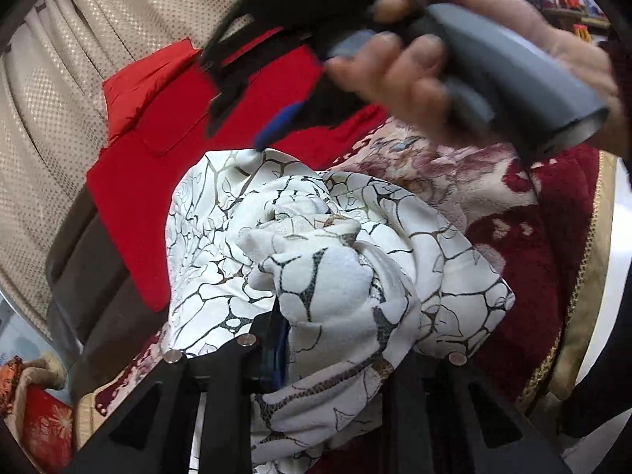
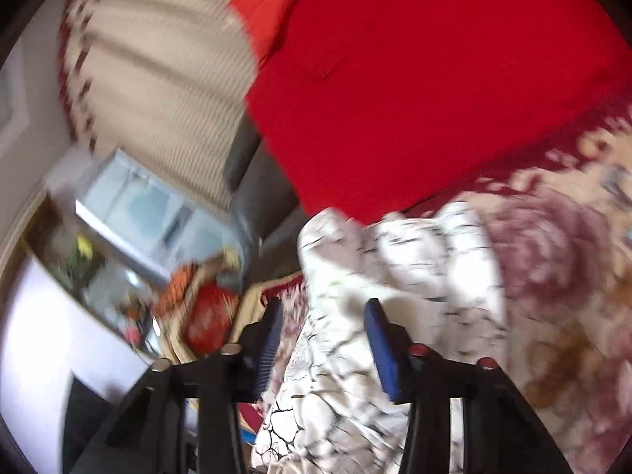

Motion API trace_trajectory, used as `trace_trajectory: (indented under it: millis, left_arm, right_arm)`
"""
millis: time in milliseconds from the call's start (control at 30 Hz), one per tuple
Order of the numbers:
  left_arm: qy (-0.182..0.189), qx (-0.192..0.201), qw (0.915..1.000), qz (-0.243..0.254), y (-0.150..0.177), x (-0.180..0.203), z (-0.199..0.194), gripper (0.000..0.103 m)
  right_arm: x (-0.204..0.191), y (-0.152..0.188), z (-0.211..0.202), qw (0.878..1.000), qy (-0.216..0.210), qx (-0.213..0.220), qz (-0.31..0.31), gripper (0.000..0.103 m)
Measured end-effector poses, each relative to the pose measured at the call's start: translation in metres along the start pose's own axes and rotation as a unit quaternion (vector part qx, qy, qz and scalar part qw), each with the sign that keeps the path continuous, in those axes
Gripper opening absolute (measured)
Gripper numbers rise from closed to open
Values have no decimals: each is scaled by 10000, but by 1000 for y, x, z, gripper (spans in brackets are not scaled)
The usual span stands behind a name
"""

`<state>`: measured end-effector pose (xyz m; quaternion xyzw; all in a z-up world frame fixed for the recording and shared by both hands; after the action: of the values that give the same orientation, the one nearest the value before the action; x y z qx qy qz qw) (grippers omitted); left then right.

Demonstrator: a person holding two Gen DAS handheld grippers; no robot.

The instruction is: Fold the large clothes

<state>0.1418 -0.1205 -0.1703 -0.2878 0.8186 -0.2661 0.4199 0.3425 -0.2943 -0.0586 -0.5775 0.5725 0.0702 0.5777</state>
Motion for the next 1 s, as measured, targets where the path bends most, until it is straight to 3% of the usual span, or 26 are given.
trace_trajectory:
  millis: [100,167,233,300,333,367,467,667,767,833,867,933,1000]
  left_arm:
    - [140,163,9997,-93,6,1,-2,22]
    - [197,251,9994,-124,9,0,-5,22]
    - [267,359,9988,-189,12,1,-7,22]
    - [360,430,9980,-289,13,1,-7,22]
    - [427,466,9975,-310,12,3,-7,22]
    - [451,484,9974,-286,11,4,-6,22]
    - [506,563,9970,-169,7,9,-3,22]
    - [771,278,9961,-335,-1,-10,-10,25]
    - [1232,237,9901,-632,-1,-32,-28,30]
    - [1662,351,9813,-907,3,-51,-48,34]
    - [1917,443,9751,-1022,5,-61,-59,37]
    - [2204,825,9630,-1312,10,-84,-81,67]
    - [2175,1123,9562,-1604,16,-105,-93,77]
  right_arm:
    - [-21,6,25,9988,-110,-318,-353,42]
    - [-30,9,40,9968,50,-492,-635,42]
    - [-22,5,55,9936,668,-556,-721,41]
    - [14,-2,66,9865,1493,-584,-321,37]
    - [38,-3,71,9774,2014,-599,-223,30]
    - [59,-1,75,9704,2314,-680,-142,30]
    - [87,0,77,9765,1899,-889,490,23]
    - [81,4,88,9724,2143,-925,-17,22]
    - [80,8,88,9745,2075,-857,-68,22]
    - [78,2,85,9753,2052,-817,-70,22]
    - [78,2,83,9750,2069,-805,-89,22]
    - [74,6,70,9742,2116,-762,-178,22]
    - [72,9,65,9732,2170,-723,-213,22]
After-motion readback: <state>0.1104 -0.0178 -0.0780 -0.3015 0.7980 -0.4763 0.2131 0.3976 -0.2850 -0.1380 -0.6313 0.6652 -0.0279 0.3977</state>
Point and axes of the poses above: each gripper's, at about its wrist camera, not at the fingertips, and z roughly the way its jaws point, x to its right, y to its underside, the point moved 5 cm from there along z, roughly the way its jaws point, and after that the axes turned 1 degree about x, right-handed, at the moved point
